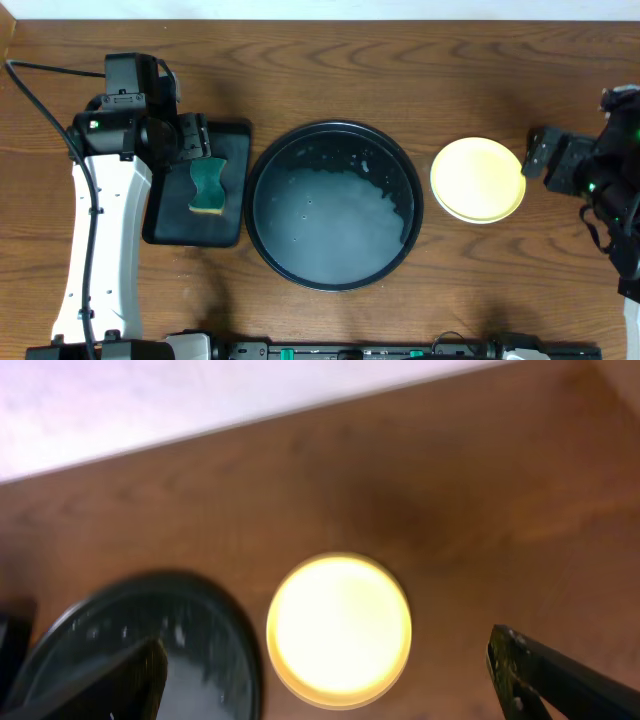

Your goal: Clean dirty plates on tray and stack at the side

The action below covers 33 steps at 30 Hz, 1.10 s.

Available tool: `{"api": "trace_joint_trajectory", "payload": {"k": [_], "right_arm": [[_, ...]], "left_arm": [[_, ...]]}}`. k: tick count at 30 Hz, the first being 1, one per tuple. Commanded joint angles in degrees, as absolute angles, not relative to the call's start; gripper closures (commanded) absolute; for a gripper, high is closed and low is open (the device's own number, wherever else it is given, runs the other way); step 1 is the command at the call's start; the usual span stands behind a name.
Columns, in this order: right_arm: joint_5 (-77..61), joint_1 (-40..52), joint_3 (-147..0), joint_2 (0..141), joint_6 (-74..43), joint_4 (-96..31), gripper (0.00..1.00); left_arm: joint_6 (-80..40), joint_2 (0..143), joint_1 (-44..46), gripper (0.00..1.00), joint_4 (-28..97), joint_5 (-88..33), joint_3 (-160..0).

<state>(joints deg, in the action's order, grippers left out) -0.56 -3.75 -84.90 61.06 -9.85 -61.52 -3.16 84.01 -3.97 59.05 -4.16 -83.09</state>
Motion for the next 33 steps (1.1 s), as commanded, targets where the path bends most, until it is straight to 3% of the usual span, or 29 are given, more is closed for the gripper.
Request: {"api": "trace_joint_trajectory", "payload": {"k": [1,20,33], "right_arm": [[-1.02,-3.25,-80.95,59.00,-5.21,-56.58,0.01],[-9.78,-2.96,-18.09,24.14,-4.19,-2.72,0.01],[-9.76,-0.84,-1.45,6.24,-3.77,1.23,0.01]], "left_arm": [[-3.68,84.23,-4.05,0.27,59.35,-4.32,-83.48],[-3.68,84.23,-4.05,0.27,59.35,-4.32,-83.48],[-3.68,84.23,-4.05,0.26,59.35,-4.32,-83.48]]}}
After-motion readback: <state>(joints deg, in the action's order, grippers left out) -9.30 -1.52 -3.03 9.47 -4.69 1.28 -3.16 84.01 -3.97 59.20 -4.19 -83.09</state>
